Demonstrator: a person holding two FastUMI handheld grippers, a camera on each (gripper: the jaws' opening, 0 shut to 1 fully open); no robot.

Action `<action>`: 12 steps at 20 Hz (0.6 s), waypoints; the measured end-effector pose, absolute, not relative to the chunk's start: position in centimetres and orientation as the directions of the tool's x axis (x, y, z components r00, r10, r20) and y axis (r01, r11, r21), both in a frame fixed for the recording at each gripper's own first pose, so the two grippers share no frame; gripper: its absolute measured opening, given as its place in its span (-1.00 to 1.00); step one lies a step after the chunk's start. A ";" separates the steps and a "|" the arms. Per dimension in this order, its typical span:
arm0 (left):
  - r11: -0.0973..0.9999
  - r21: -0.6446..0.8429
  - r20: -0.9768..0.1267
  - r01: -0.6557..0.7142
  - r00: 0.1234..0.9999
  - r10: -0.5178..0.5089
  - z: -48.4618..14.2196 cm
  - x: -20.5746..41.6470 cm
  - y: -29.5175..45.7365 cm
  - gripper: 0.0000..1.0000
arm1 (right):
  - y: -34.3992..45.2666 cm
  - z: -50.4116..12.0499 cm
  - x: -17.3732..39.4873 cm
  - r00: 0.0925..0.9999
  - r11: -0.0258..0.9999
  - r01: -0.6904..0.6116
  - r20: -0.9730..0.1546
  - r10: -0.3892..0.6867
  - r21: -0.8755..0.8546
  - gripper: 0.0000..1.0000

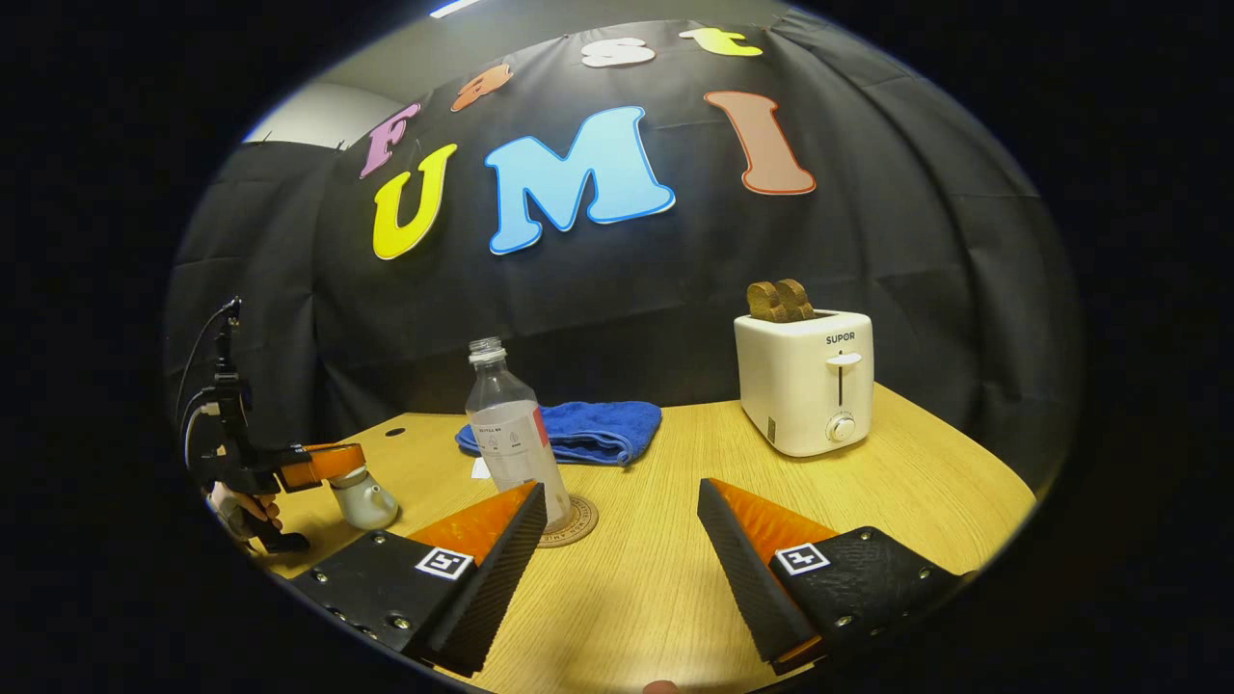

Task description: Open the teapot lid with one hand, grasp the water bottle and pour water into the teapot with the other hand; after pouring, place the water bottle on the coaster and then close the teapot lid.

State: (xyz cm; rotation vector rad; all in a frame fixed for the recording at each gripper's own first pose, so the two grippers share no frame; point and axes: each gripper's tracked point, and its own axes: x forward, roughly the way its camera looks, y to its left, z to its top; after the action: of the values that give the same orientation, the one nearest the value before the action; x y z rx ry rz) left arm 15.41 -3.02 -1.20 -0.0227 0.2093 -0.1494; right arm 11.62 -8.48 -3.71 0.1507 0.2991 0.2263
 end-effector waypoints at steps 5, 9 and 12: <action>0.989 -0.054 -0.192 0.139 0.970 -0.147 -0.7 15.0 -2.9 -0.55 | -8.6 -3.7 11.3 0.930 0.965 -0.200 -0.279 0.241 0.168 0.96; 0.990 -0.042 -0.166 0.133 0.976 -0.138 0.6 14.5 -2.5 -0.53 | -8.4 -3.3 11.2 0.933 0.965 -0.197 -0.269 0.239 0.172 0.96; 0.991 -0.043 -0.148 0.129 0.980 -0.134 1.8 13.2 -2.3 -0.53 | -7.9 -2.7 10.6 0.936 0.965 -0.195 -0.259 0.237 0.177 0.96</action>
State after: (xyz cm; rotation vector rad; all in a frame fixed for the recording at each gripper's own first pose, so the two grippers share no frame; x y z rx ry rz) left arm 13.15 -2.32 1.77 -0.0336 0.1511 -0.1328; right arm 10.58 -7.85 -2.67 0.1502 0.2824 0.2216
